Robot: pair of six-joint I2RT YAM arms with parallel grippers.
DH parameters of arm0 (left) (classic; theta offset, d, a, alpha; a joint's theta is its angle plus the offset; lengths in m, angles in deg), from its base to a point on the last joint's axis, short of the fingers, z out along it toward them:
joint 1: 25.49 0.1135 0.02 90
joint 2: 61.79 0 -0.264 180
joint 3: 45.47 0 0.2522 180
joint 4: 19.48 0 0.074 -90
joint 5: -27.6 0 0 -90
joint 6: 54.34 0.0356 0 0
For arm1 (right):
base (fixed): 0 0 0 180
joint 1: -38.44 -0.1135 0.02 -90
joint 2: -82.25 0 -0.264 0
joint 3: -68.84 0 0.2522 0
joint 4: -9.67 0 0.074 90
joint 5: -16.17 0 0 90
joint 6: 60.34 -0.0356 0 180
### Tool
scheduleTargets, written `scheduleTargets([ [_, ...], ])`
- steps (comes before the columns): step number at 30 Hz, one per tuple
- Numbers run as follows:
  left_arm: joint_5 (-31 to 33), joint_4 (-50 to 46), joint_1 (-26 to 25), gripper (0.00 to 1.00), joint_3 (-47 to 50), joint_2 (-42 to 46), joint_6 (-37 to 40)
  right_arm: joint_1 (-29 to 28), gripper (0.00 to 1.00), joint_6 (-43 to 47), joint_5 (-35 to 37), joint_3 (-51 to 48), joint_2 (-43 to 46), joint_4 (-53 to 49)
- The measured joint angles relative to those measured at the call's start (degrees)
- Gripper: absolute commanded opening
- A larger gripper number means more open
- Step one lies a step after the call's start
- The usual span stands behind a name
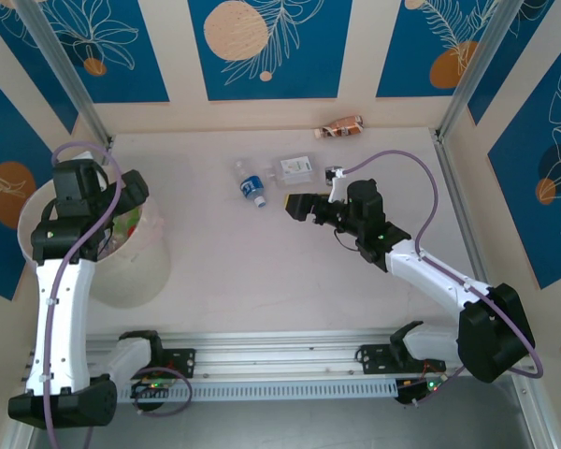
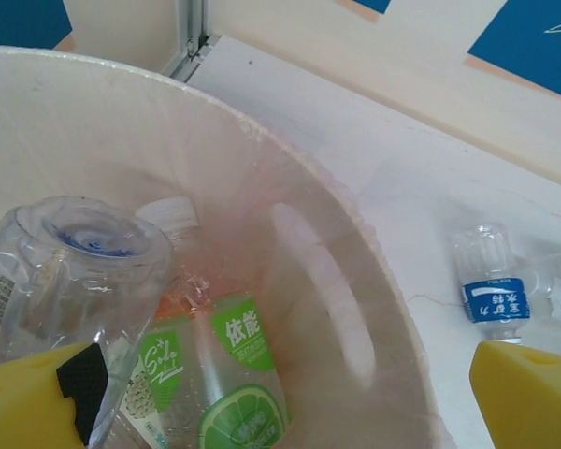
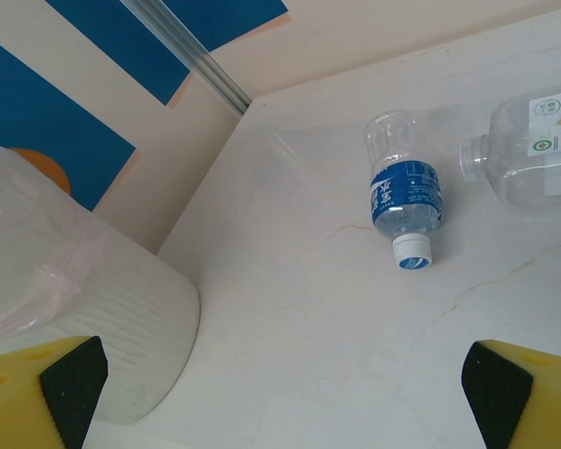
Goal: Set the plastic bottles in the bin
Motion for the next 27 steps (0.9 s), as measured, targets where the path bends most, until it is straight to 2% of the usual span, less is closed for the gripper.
scheduleTargets([
  [4, -3.3, 1.9, 0.1, 1.0, 0.9, 0.3, 0.0, 0.0, 1.0, 0.0, 0.0, 0.0, 0.0, -0.3],
  [9, -11.8, 6.7, 0.0, 1.0, 3.8, 1.7, -0.1, 0.0, 1.0, 0.1, 0.6, 0.0, 0.1, -0.6],
  [12, -14.1, 9.3, -1.6, 1.0, 4.0, 2.3, -0.5, 0.0, 1.0, 0.4, 1.3, 0.0, 0.2, -0.7],
  [14, -14.0, 10.6, -4.2, 1.0, 3.8, 2.3, -0.5, 0.0, 1.0, 0.5, 1.6, 0.0, 0.2, -0.7],
  [21, -8.2, 11.9, -20.9, 1.0, -1.5, -4.3, 0.7, 0.0, 1.0, 1.8, 2.6, 0.0, 0.4, -0.6],
  [27, -3.8, 14.4, -28.4, 1.0, -3.3, -10.8, 0.7, 0.0, 1.0, 2.5, 5.4, 0.0, 0.4, -0.9],
])
